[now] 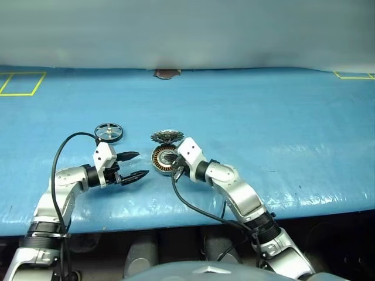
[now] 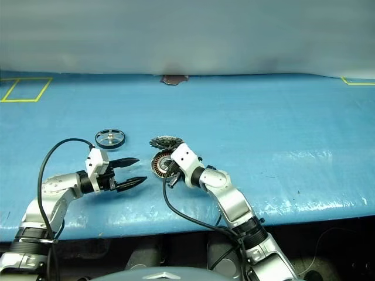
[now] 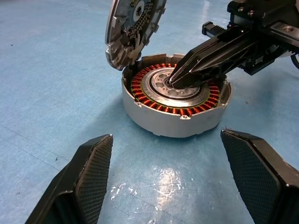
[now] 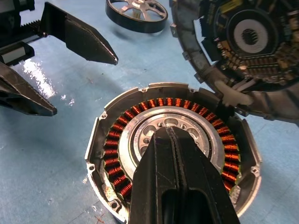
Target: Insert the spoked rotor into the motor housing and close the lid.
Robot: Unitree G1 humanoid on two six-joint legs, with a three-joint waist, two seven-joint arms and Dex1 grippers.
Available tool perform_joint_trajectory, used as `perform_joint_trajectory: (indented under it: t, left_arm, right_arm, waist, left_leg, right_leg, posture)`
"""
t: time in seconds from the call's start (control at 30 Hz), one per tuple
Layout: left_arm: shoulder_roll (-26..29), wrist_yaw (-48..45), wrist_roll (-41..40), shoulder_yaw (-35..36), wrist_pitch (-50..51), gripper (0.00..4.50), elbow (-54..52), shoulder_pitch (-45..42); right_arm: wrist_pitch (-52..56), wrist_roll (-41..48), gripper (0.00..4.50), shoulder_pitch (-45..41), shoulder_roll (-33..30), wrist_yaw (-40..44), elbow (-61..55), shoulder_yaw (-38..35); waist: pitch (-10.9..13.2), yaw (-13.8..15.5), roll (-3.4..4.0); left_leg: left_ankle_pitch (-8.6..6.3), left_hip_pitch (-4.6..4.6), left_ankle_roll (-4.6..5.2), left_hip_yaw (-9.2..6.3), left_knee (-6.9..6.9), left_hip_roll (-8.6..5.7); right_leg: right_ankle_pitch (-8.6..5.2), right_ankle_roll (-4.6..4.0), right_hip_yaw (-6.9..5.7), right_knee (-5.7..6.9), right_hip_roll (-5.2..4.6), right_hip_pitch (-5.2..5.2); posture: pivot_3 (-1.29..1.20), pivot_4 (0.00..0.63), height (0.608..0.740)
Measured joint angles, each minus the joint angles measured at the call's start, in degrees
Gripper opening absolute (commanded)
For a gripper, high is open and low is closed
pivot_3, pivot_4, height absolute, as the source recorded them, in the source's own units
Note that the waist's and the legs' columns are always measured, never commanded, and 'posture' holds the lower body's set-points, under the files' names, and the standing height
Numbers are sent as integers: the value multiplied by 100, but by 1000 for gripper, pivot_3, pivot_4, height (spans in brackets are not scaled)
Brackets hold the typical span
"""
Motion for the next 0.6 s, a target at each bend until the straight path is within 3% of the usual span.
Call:
perform_joint_trajectory:
  t: [0.3,0.6]
  left_arm:
    - [-174,922,-893,676,1819,4038,-55,-32]
    - [-601,1775,-1423,1418,2365,4038,-221,128]
  right_arm:
    - [332,127,6,480,-479,0,-1036,-144]
    - [428,272,6,1182,-799,-135,-1755,-583]
  waist:
    - [2,-4,-4]
    - [2,8,-9]
  left_leg:
    - [0,1,0,-2,-1,0]
    - [-1,3,-2,-2,1,1]
  right_leg:
    - [-2,-1,-3,0,1,1]
    - [-2,-2,-3,-1,0,3]
  posture:
    - [0,150,740]
    - [0,150,740]
